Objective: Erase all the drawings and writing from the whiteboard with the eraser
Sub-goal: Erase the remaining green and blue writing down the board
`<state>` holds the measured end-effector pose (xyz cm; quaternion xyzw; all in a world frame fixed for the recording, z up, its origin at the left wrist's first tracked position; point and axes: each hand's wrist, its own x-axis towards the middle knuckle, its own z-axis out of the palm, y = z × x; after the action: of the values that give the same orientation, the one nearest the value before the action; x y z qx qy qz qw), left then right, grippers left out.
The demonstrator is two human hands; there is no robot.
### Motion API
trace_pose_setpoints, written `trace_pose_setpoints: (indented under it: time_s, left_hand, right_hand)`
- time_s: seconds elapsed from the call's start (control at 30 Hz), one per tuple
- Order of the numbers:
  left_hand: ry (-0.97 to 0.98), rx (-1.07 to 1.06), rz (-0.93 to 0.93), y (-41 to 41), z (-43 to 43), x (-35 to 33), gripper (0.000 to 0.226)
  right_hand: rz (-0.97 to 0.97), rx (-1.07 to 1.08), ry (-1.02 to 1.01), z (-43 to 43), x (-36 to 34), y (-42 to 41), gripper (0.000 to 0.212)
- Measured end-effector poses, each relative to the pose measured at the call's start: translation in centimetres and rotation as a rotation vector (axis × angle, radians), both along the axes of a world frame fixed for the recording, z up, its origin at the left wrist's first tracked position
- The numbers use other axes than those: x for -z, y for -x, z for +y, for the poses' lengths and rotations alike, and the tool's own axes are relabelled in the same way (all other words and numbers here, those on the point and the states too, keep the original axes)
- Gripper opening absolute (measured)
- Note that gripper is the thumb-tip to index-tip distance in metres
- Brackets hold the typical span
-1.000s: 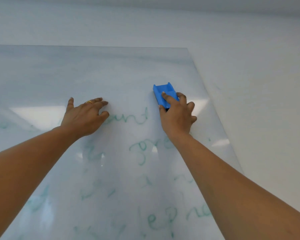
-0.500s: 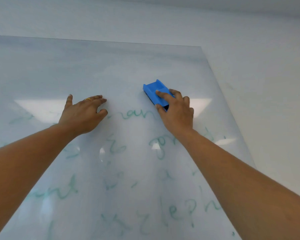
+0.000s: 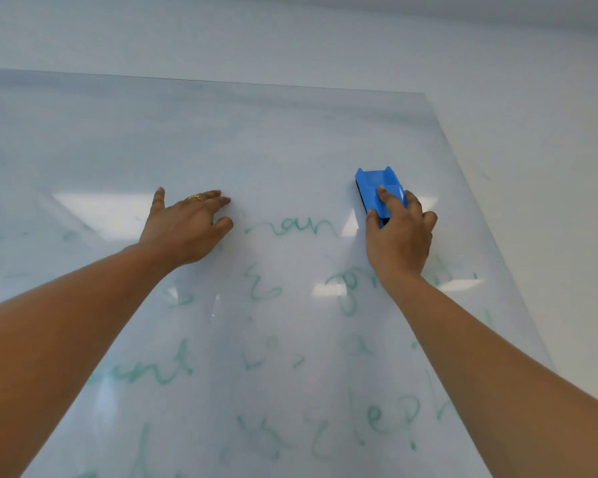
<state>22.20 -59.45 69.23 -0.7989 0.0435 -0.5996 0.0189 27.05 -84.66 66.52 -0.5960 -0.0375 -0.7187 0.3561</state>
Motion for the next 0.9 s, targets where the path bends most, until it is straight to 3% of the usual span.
trace_pose_setpoints:
  time_s: [0.9]
  left_hand:
    - [0.114, -0.018, -0.011, 1.5, 12.5, 1.4, 0.049]
  right_hand:
    - [-0.126, -0.073, 0.536, 22.5, 2.7, 2.6, 0.042]
